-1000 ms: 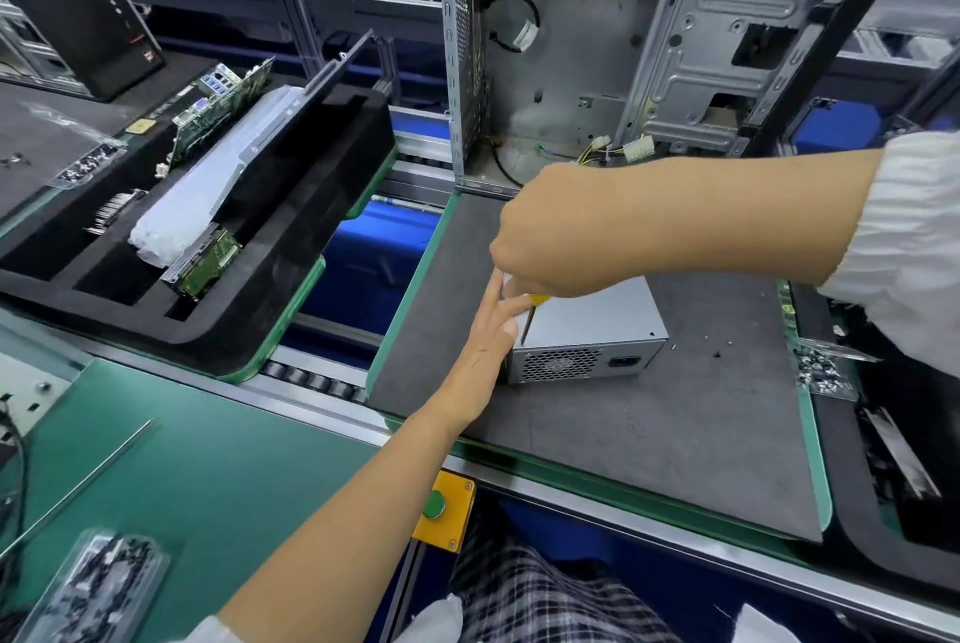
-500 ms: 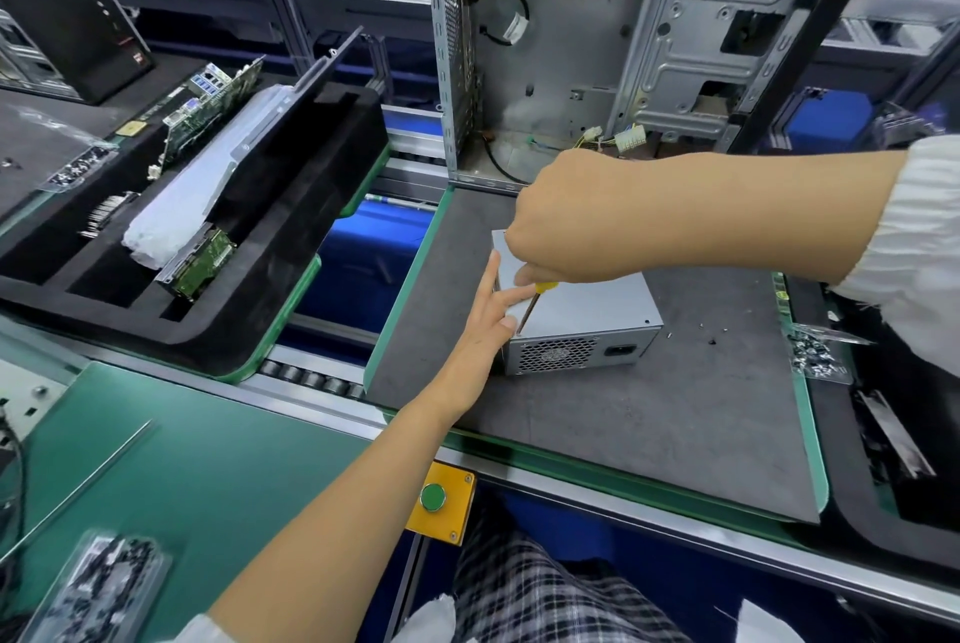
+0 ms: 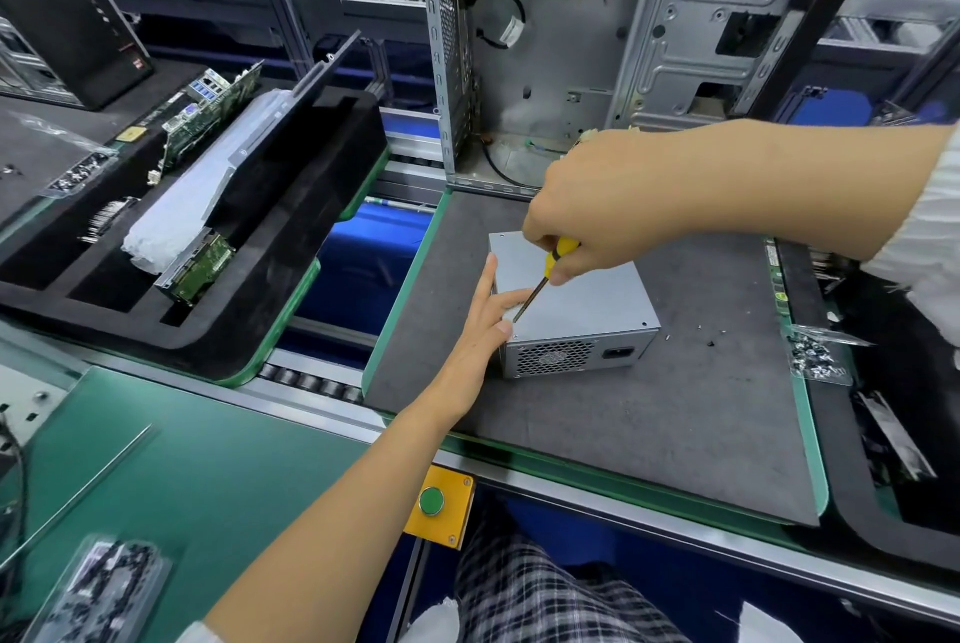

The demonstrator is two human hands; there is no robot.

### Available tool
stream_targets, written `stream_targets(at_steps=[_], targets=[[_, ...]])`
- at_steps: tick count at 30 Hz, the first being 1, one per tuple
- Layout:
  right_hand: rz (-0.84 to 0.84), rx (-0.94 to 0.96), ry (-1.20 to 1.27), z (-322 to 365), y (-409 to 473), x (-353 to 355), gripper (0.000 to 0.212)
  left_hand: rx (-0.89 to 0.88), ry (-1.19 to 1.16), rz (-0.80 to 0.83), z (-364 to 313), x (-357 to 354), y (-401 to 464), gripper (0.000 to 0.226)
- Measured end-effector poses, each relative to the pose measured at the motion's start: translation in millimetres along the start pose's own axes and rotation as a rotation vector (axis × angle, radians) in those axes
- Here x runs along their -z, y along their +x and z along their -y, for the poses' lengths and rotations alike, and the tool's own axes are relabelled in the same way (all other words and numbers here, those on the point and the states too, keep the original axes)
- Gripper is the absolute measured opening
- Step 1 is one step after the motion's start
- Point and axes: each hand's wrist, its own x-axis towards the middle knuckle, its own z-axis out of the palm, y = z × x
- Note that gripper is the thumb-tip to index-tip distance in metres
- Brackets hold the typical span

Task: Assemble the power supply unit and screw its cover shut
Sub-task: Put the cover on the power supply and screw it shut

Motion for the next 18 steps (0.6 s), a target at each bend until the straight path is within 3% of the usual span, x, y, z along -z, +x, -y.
stream_targets(at_steps=[7, 18], targets=[[0.012, 0.019, -0.007, 4, 2, -5, 0.031, 0.032, -0.032, 0.001, 4, 0, 2, 0.036], [0.012, 0.045, -0.027, 8, 8, -10, 0.033, 0.066, -0.002, -0.003, 6, -2, 5, 0.038]])
